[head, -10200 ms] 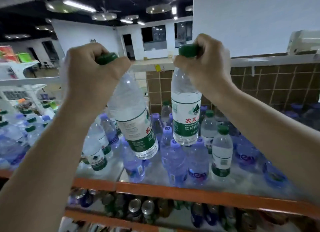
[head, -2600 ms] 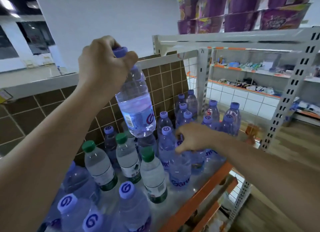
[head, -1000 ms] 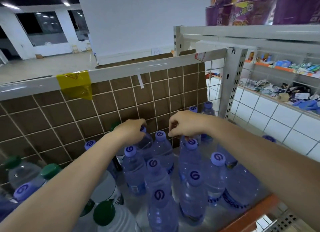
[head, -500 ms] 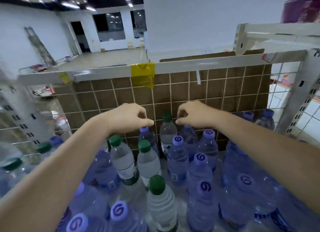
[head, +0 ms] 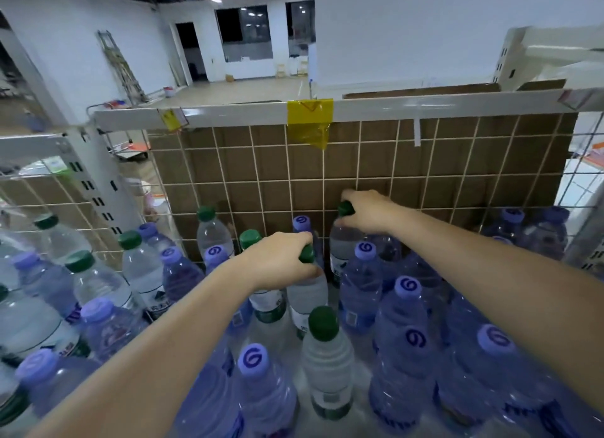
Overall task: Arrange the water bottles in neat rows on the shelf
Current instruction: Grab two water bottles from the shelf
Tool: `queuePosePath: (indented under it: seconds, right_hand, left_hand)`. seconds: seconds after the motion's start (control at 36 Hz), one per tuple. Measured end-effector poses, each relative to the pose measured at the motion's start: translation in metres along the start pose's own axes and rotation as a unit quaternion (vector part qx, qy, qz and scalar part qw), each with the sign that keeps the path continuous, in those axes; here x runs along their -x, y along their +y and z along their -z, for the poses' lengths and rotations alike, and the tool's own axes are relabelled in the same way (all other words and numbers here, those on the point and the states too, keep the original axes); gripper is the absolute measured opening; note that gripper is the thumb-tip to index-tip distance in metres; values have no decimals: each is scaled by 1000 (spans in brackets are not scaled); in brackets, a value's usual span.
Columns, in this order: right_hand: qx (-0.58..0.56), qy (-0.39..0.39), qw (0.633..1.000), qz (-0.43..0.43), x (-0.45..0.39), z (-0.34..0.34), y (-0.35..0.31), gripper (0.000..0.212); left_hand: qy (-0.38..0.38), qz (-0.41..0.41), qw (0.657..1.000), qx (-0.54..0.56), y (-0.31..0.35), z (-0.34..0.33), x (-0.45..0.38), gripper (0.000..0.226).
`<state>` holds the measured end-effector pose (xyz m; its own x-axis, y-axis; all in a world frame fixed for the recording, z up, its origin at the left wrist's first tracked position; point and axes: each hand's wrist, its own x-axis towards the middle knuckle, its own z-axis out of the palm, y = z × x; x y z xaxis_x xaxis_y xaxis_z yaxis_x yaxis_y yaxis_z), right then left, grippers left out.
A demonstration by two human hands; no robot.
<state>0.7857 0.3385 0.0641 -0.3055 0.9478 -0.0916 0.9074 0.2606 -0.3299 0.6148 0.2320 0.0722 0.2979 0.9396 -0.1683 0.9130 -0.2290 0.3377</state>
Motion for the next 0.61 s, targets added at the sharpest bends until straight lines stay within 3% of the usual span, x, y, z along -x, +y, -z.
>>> queuePosePath:
  seconds: [0.17,0.39,0.53,0.61]
  right_hand:
    - [-34,60,997,27,12,-2,0,30]
    - [-132,260,956,28,44,32,-33,33]
    - [-202,367,905,70,68,60,-73,31]
    - [-211,414,880,103,80,77,-98,26]
  left_hand:
    - [36,21,999,31,1,-1,7,18]
    - [209,41,973,87,13,27,41,21]
    - [427,25,895,126,26,59,73,22]
    - [512,-7,840,181,30,80,96,23]
